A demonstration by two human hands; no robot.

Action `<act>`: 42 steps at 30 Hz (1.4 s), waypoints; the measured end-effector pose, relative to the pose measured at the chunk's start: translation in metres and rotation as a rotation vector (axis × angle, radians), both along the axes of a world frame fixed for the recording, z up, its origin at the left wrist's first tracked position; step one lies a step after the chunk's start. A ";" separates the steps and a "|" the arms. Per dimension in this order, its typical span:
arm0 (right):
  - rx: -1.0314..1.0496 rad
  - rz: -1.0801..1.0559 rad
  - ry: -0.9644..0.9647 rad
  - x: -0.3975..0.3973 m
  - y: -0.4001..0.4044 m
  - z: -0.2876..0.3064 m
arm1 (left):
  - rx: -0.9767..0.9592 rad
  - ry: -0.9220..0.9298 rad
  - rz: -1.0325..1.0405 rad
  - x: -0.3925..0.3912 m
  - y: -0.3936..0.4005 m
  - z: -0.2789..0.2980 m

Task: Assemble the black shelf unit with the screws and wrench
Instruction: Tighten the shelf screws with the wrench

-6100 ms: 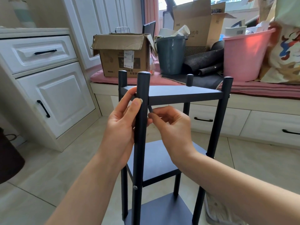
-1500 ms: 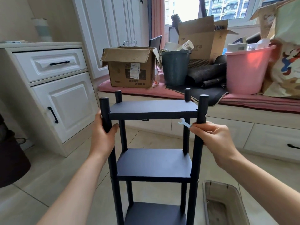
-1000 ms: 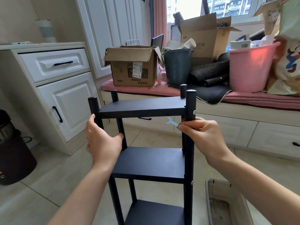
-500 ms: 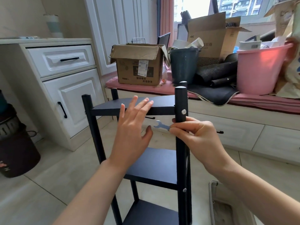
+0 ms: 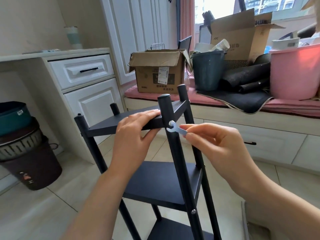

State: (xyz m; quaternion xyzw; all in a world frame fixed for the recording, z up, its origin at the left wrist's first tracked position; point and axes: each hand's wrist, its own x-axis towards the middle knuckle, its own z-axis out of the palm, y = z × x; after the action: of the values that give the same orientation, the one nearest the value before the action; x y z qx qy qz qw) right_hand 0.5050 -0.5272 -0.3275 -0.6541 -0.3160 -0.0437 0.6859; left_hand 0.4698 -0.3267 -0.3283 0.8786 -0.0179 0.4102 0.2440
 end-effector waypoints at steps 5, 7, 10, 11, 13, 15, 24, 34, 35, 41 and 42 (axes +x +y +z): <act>-0.064 -0.015 0.195 0.002 0.006 -0.012 | 0.029 0.088 0.016 -0.008 0.001 0.011; -0.091 -0.007 0.179 -0.001 0.013 -0.014 | 0.065 0.122 0.049 -0.009 -0.001 0.013; -0.095 -0.041 0.139 -0.002 0.016 -0.013 | 0.098 0.176 0.105 -0.010 0.003 0.013; -0.106 -0.053 0.132 -0.002 0.016 -0.013 | 0.099 0.210 0.102 -0.010 0.004 0.014; -0.123 -0.063 0.138 0.000 0.017 -0.013 | 0.074 0.300 0.052 -0.011 0.007 0.017; -0.131 -0.059 0.171 0.003 0.017 -0.014 | -0.011 0.353 -0.016 -0.015 0.009 0.021; -0.060 -0.035 0.356 0.008 0.026 -0.013 | -0.191 0.254 -0.017 -0.017 -0.006 0.022; -0.063 -0.033 0.407 0.010 0.028 -0.013 | -0.366 0.018 0.015 -0.006 -0.025 0.015; -0.057 -0.034 0.410 0.011 0.027 -0.013 | -0.387 0.001 -0.001 -0.005 -0.026 0.014; -0.049 -0.069 0.410 0.014 0.014 -0.013 | -0.416 -0.050 -0.098 0.003 -0.032 0.010; -0.051 -0.079 0.409 0.015 0.011 -0.014 | -0.413 -0.054 -0.117 0.004 -0.035 0.010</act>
State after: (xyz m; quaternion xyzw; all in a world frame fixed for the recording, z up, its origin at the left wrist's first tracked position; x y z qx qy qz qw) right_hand 0.5198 -0.5158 -0.3411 -0.6785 -0.1451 0.0713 0.7166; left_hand 0.4743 -0.3614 -0.3186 0.7962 0.0089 0.4135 0.4415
